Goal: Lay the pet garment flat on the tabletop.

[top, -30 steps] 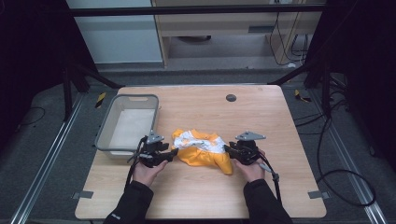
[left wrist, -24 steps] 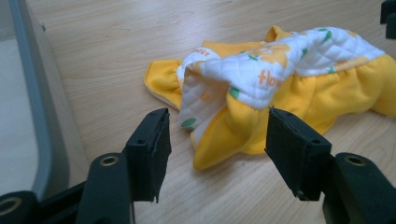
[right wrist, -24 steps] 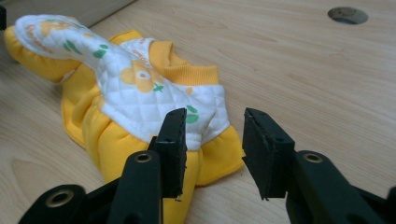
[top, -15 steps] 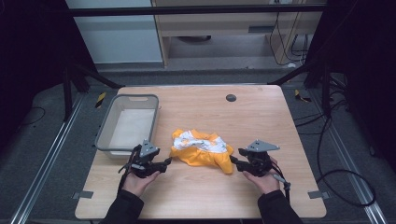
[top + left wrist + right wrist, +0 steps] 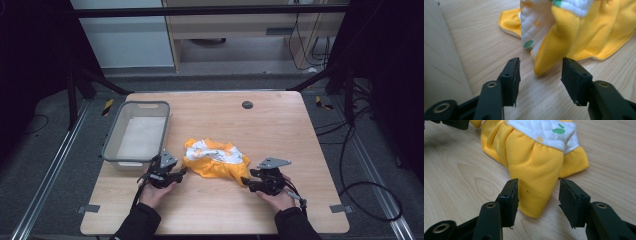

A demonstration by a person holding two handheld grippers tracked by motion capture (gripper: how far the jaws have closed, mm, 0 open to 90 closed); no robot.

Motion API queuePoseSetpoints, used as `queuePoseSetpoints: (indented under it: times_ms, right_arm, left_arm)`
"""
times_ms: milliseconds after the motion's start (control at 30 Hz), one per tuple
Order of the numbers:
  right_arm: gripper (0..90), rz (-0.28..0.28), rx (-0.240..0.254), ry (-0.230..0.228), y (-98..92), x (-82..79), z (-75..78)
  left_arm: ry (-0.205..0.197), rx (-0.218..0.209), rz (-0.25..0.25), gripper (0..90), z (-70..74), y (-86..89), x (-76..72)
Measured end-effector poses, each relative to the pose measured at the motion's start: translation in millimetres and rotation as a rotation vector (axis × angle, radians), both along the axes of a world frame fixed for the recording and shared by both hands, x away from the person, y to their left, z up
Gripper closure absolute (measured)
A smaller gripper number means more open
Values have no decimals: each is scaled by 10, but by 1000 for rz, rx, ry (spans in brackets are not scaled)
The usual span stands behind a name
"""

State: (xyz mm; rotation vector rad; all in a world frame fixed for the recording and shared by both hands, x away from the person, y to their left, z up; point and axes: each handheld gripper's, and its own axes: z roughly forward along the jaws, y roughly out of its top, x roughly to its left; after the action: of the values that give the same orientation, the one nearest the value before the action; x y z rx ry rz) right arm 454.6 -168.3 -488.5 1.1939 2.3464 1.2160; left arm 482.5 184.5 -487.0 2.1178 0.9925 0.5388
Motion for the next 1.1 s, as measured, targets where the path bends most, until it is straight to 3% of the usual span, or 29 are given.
queuePoseSetpoints:
  times_ms: [167, 367, 467, 667, 800, 867, 967, 1100]
  right_arm:
    - [571, 8, 7, 26, 19, 64, -53]
    - [785, 12, -5, 51, 20, 83, -56]
    - [898, 22, -10, 49, 5, 72, -29]
    - [900, 34, 5, 23, -61, 41, 63]
    - [900, 25, 43, 8, -133, 2, 136]
    - [727, -1, 51, -19, -163, 3, 94]
    - [591, -6, 44, -14, -113, 40, 33]
    - [503, 0, 49, -7, 8, 113, -29]
  left_arm:
    - [2, -3, 0, 665, -9, -46, 8]
    - [37, -23, -14, 856, -4, -53, 10]
    - [50, -32, -21, 870, 20, -56, -7]
    - [48, -50, -48, 874, 132, -49, -77]
    - [40, -69, -61, 875, 232, -4, -143]
    - [46, -64, -62, 874, 222, 2, -142]
    - [69, -55, -61, 874, 180, -7, -126]
    - [83, -46, -67, 874, 153, -36, -129]
